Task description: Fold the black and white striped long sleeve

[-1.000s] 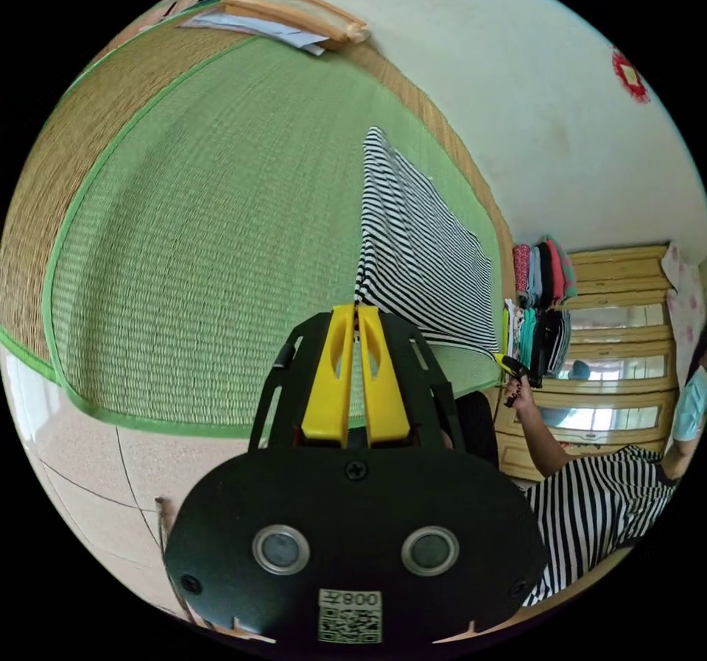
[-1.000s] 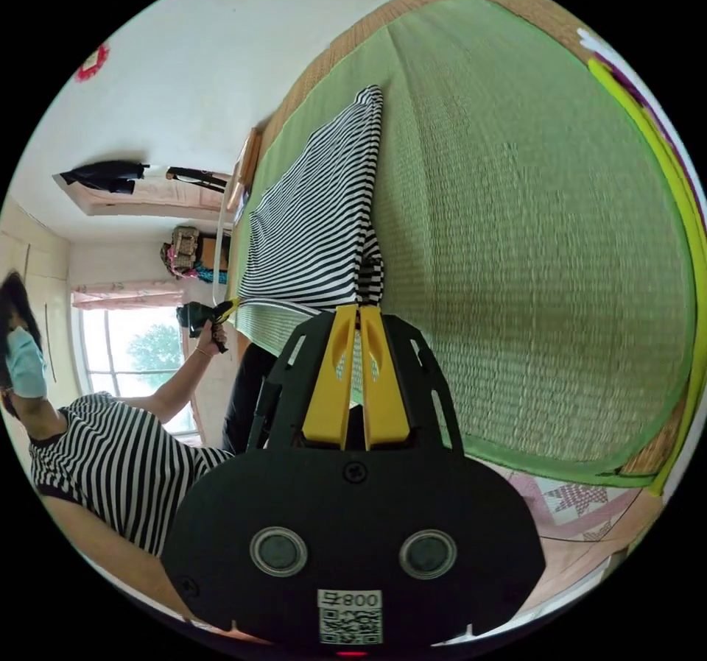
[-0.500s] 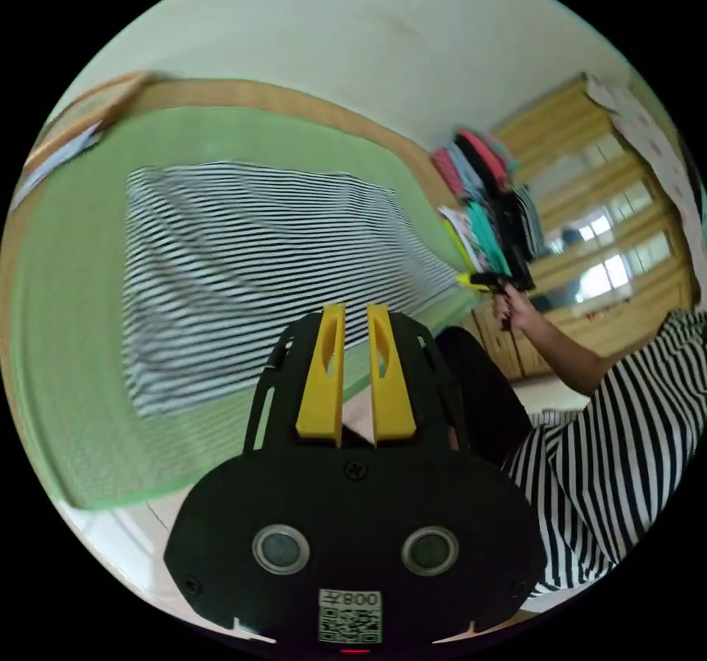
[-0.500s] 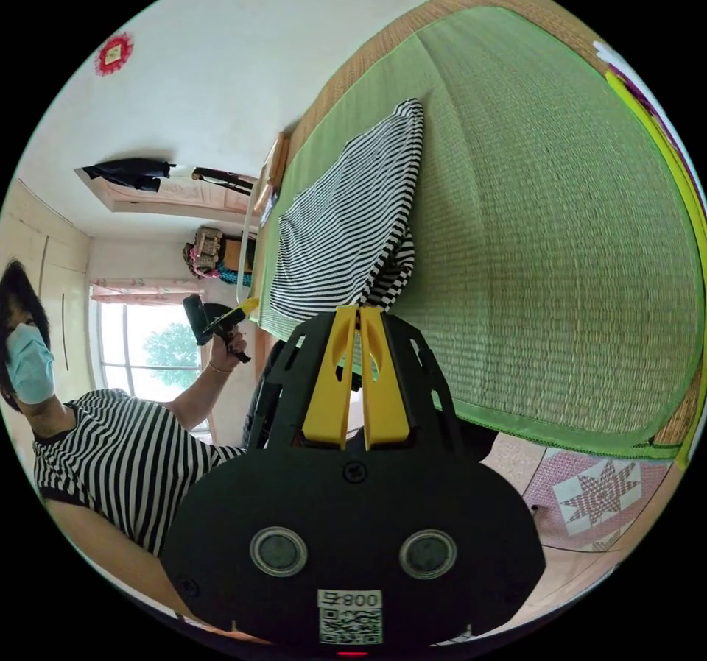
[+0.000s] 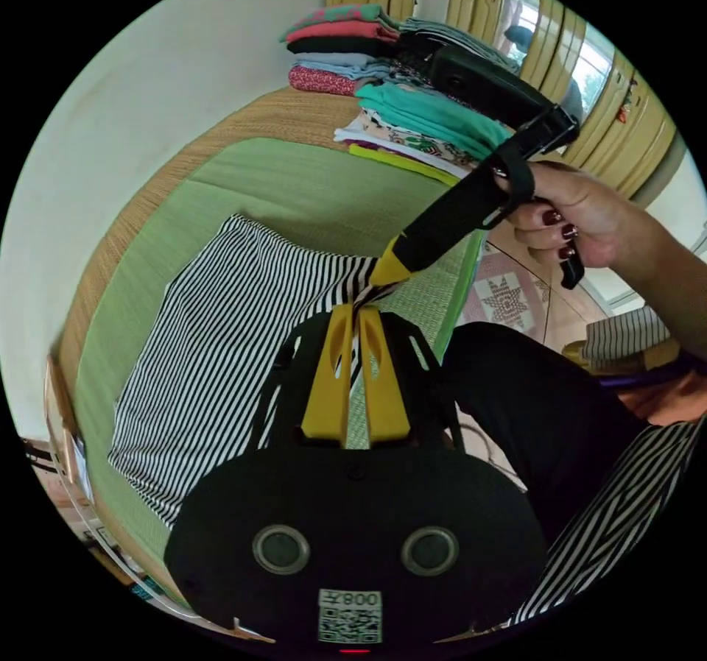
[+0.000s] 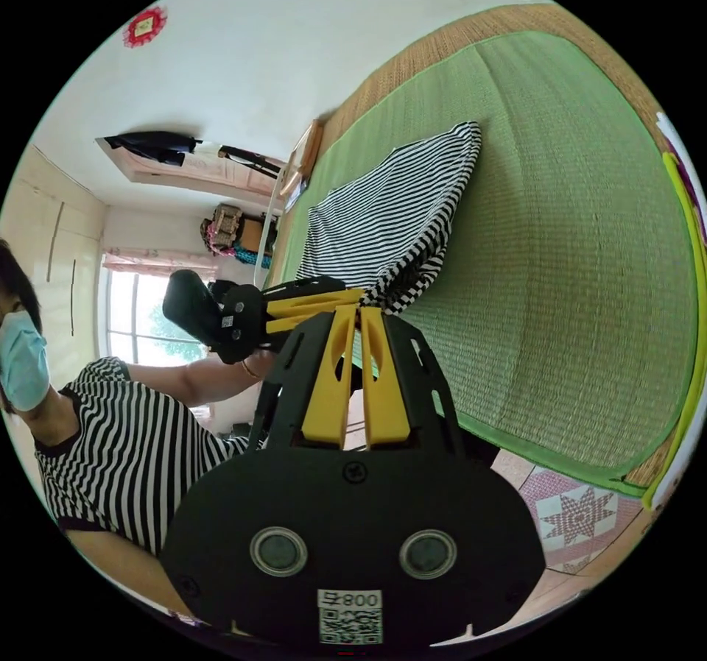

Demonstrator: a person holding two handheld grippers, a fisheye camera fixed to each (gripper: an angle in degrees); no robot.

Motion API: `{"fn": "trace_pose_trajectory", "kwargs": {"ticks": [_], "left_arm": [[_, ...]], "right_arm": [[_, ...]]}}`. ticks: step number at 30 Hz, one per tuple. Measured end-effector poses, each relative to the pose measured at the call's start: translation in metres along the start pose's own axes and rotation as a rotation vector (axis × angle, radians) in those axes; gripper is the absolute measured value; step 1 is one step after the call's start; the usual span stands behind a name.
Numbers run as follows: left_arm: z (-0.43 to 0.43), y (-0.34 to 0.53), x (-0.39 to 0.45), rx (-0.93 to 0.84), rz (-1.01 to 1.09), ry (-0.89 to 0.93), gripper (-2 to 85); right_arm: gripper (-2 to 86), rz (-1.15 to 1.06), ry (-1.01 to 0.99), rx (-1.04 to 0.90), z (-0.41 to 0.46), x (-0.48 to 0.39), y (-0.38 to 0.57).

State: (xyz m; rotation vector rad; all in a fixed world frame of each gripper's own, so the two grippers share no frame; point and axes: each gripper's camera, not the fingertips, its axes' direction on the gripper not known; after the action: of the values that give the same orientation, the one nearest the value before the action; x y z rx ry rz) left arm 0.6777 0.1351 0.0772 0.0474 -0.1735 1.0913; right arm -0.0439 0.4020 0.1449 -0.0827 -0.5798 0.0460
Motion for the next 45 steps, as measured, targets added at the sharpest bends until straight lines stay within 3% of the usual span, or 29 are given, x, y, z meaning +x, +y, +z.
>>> {"fn": "trace_pose_trajectory", "kwargs": {"ticks": [6,17,32,45], "left_arm": [[0.003,-0.015,-0.002,0.017,-0.081,0.087,1.2],[0.022,-0.05,0.005,0.006,-0.08,0.14,1.1],[0.046,-0.061,-0.028,0.048,-0.103,0.201,1.1],[0.067,-0.042,-0.075,0.101,-0.097,0.268,1.1]], "right_arm": [[6.5,0.121,-0.006,0.156,-0.028,0.047,-0.017],[9.8,0.212,-0.01,0.086,0.005,0.079,-0.135],[4.5,0.16,-0.009,0.013,0.006,0.025,-0.244],[1.7,0.19,0.04,0.045,-0.067,-0.057,-0.266]]}}
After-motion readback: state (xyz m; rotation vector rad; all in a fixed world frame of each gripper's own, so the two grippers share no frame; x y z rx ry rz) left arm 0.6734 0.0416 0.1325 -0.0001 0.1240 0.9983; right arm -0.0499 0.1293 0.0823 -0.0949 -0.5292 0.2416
